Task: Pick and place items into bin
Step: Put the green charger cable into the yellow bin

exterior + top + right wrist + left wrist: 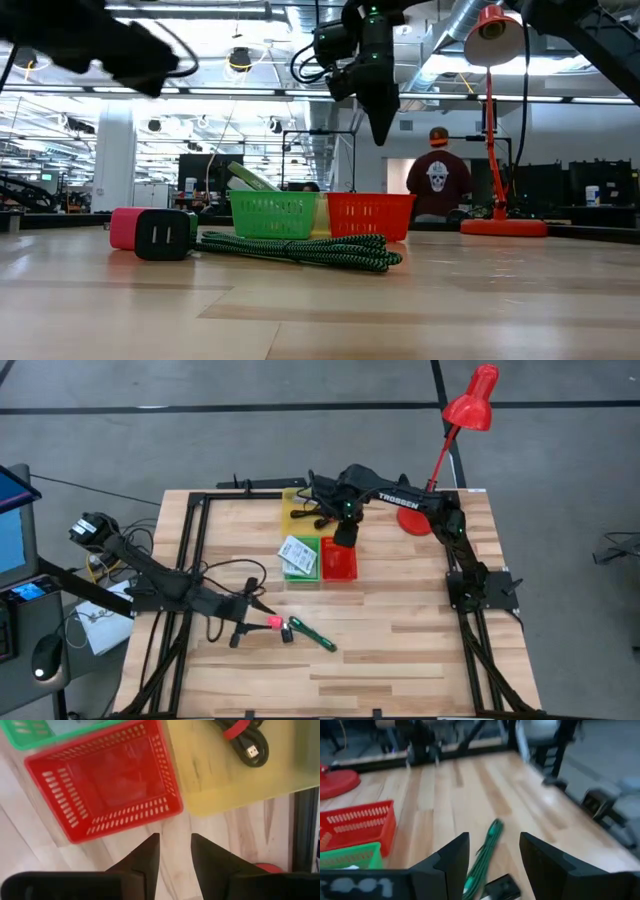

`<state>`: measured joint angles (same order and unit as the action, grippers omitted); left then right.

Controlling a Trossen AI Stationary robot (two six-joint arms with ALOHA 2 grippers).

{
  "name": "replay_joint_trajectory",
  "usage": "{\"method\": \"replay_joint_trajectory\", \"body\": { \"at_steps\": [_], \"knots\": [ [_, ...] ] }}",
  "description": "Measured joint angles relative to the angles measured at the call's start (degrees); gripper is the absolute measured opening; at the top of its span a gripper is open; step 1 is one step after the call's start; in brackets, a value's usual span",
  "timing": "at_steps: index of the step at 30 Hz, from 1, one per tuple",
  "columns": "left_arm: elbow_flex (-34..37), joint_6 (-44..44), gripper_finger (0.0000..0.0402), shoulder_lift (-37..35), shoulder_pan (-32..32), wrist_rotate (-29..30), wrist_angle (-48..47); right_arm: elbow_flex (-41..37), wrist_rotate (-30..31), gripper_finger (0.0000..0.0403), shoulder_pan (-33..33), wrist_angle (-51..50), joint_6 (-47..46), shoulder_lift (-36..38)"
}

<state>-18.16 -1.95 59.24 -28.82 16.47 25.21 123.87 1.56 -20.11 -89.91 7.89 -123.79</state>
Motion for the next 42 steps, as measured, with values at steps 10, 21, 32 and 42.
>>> {"method": "replay_joint_trajectory", "body": {
  "at_steps": [10,21,32,42],
  "knots": [
    [-18.3,6.1,0.0167,12.8,5.5,-7.5,-24.9,-0.1,0.3,0.0104,0.4,-0.1,2.9,0.2],
    [-22.9,8.2,0.0167,23.7,12.3,-16.2,-23.9,-7.7,0.0,0.0104,-2.6,-0.1,3.5,13.6],
    [-35.6,13.0,0.0167,35.3,14.3,-21.2,-34.5,-26.9,0.1,0.0104,-3.5,7.1,-0.3,31.8],
    [-43.1,14.9,0.0167,44.6,15.3,-22.2,-41.1,-40.4,0.3,0.0104,-3.5,11.6,-1.9,41.2]
  ]
}}
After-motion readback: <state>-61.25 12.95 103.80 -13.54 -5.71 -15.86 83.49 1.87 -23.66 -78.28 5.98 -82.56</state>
